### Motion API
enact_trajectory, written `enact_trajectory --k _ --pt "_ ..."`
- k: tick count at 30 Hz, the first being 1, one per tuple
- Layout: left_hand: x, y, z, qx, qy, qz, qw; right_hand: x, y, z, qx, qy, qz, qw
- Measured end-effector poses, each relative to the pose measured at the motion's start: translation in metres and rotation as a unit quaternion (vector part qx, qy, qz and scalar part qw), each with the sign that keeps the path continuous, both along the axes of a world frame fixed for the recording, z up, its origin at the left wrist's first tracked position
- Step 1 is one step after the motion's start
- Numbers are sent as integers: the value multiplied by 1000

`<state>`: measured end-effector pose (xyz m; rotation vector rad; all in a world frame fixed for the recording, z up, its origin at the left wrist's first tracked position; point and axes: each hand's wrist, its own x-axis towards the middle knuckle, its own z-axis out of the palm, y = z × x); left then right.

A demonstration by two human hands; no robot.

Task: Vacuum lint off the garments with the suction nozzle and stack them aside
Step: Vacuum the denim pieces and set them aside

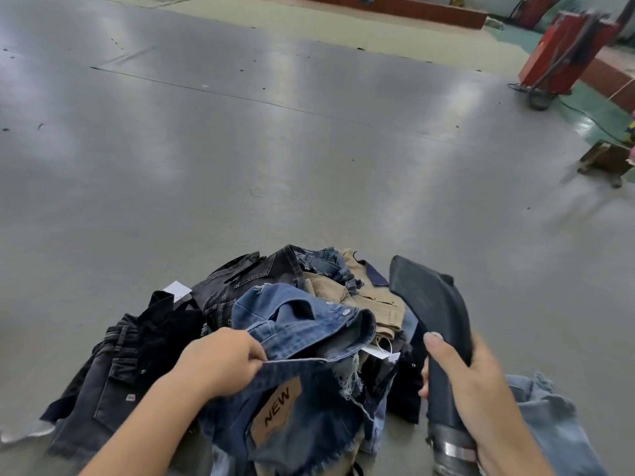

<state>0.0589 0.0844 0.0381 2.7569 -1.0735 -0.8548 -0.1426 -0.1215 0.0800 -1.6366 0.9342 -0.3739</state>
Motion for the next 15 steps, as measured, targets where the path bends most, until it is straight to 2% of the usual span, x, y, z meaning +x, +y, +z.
enact_trajectory --k 2,4,7,10,11,13,15 --pt "2 0 -6 11 -39 -11 999 -1 3 -5 -3 22 15 1000" --pt "3 -2 -10 25 -33 -33 999 -1 7 -10 -14 36 29 999" --pt "-1 -3 -19 60 60 -43 995 1 10 -14 -24 42 37 998" --pt "-13 -5 -54 127 145 -59 979 2 8 -15 -21 40 28 999" --pt "-19 -5 -69 149 165 -49 974 2 8 -14 -21 38 26 999" --pt "-34 -5 -98 153 217 47 963 2 7 -12 -20 37 26 999" --pt "-43 -7 -116 67 243 151 956 3 9 -10 -16 28 25 999"
